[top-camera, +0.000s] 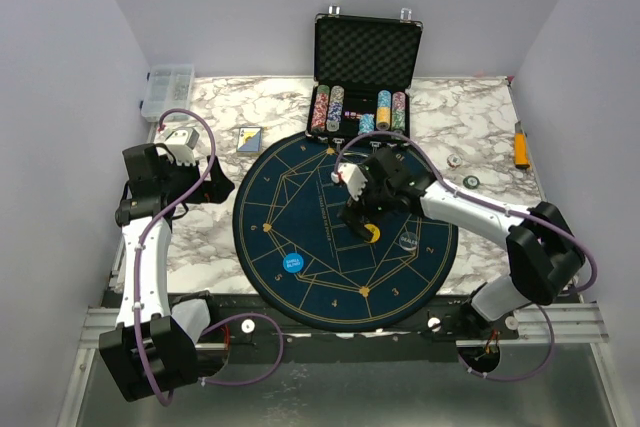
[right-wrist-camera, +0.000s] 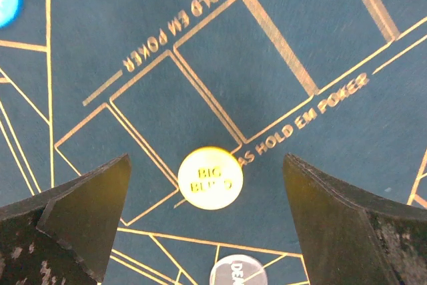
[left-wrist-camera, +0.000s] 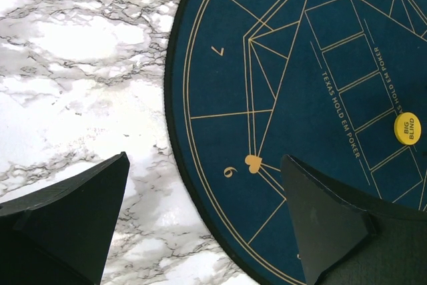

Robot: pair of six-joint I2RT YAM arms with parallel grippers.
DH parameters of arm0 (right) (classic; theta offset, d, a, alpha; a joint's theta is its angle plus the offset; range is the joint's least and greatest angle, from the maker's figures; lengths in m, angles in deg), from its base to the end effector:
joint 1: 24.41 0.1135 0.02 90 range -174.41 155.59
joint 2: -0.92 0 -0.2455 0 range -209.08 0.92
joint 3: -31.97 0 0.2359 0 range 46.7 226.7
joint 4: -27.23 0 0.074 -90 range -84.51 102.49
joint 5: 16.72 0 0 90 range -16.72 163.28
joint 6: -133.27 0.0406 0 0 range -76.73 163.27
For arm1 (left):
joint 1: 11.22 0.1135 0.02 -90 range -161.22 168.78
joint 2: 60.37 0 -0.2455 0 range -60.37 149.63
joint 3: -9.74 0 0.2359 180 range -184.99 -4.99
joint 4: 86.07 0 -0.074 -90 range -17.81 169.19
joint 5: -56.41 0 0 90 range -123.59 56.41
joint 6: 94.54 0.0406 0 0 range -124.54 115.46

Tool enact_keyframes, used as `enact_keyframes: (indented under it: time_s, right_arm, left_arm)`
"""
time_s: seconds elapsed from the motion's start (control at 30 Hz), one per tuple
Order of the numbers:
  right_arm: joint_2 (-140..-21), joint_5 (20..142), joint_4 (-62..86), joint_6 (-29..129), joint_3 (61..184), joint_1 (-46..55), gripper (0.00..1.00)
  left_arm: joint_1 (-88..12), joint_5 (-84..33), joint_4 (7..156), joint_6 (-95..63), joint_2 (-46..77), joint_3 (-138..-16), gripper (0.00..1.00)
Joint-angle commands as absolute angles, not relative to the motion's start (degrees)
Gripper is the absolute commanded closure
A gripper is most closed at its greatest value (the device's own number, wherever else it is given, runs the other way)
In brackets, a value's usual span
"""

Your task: Distribute texas hold em gaming equipment

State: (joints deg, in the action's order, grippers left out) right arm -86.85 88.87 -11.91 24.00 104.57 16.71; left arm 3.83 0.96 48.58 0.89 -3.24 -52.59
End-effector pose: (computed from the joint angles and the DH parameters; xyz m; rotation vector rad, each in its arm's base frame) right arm 0.2219 0.2082 0.2052 -1.3725 2.1364 0.4958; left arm 0.2028 0.0307 0.2718 0.1292 2.1655 -0.4797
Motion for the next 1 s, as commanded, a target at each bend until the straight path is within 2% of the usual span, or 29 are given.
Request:
enact_keyframes:
  time_s: [0.0, 0.3, 0.6, 0.8, 0.97]
  right_arm:
    - [-86.4, 85.44, -14.71, 25.89, 100.52, 15.73, 0.0]
    - [-90.9, 84.83, -12.83, 25.97, 98.96, 13.09, 0.02]
    - [-93.07, 86.95, -11.9, 25.01, 96.85, 13.03, 0.12]
    - [-94.41, 86.74, -11.85, 24.25, 96.48, 13.93, 0.25]
    - [-95.5, 84.77, -12.31, 24.66, 96.43, 15.93, 0.29]
  left_arm:
    - [4.38, 2.8, 48.03, 1.53, -2.89, -53.99, 0.02]
    - [4.34, 2.53, 47.73, 1.8, -3.61, -53.6, 0.02]
    - [4.34, 2.64, 47.73, 1.79, -2.75, -53.77, 0.02]
    - [4.36, 2.63, 47.81, 1.88, -2.67, -53.82, 0.02]
    - [4.34, 2.58, 47.81, 1.97, -2.15, -53.85, 0.02]
